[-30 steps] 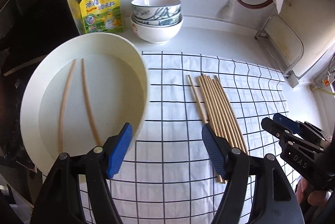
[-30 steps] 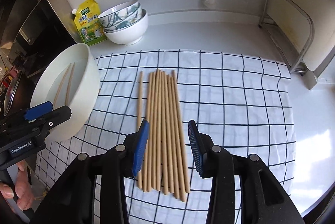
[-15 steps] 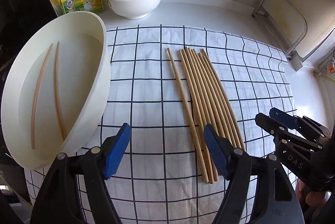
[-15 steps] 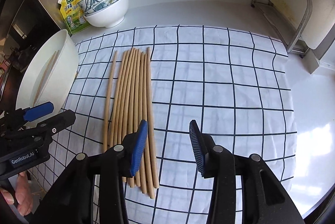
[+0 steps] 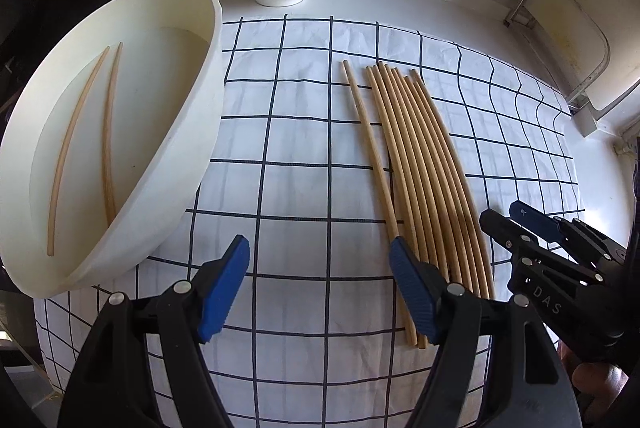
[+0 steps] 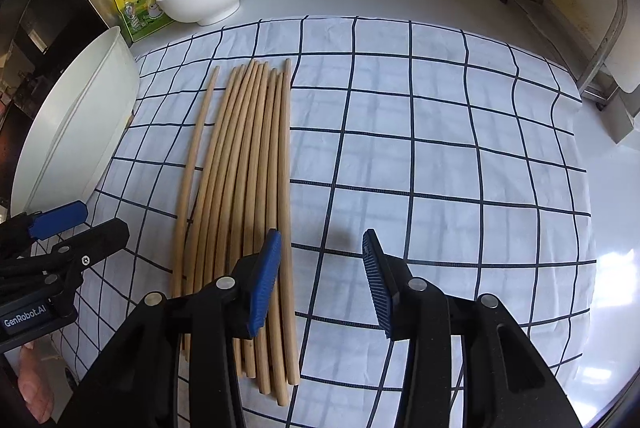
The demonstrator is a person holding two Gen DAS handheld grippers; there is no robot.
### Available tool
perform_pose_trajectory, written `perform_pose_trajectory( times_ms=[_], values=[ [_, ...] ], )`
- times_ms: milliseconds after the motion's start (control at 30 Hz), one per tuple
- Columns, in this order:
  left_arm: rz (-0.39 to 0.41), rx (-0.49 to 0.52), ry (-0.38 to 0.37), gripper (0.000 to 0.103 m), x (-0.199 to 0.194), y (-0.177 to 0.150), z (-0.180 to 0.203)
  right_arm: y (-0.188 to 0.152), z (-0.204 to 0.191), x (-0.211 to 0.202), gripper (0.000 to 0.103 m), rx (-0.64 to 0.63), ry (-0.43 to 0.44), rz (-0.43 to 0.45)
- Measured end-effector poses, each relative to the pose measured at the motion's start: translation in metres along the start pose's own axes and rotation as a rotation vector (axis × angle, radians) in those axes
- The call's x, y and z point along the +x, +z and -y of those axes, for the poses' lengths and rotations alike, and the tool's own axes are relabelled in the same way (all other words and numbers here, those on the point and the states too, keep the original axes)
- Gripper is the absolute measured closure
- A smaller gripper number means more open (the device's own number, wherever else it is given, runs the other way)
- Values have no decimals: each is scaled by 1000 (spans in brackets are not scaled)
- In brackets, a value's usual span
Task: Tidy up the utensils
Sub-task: 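Position both tools above separate chopsticks in the row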
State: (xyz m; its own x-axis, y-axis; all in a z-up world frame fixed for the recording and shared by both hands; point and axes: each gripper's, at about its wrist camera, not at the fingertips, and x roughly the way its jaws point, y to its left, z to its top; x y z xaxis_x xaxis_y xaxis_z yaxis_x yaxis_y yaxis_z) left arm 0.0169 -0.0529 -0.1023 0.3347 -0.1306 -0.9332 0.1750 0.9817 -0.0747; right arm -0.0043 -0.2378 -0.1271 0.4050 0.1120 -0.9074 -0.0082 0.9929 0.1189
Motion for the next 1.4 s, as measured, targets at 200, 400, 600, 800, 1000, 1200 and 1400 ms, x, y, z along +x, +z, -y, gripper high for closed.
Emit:
perform_pose_trajectory(
  times_ms=[200,400,600,800,1000,1200,1400],
  values=[
    [-2,1,-2,32,2,-2,3,-1,-3,4,62,-20,-9,-1],
    [-2,6,-7,32,5,-4,11,-1,-3,4,62,-33,-19,8],
    [2,-10,-15,29,12,-1,15,-1,8,1,62,-13,-28,16],
    [2,-17,-1,29,22,2,20,0,19,0,62,5,-38,22],
    [9,-22,24,29,29,7,25,-1,22,-2,62,4,-28,23],
    [7,-40,47,29,36,10,25,1,17,0,62,-16,-19,25],
    [-3,-52,76,29,41,9,27,4,15,3,62,-37,-30,24]
  ],
)
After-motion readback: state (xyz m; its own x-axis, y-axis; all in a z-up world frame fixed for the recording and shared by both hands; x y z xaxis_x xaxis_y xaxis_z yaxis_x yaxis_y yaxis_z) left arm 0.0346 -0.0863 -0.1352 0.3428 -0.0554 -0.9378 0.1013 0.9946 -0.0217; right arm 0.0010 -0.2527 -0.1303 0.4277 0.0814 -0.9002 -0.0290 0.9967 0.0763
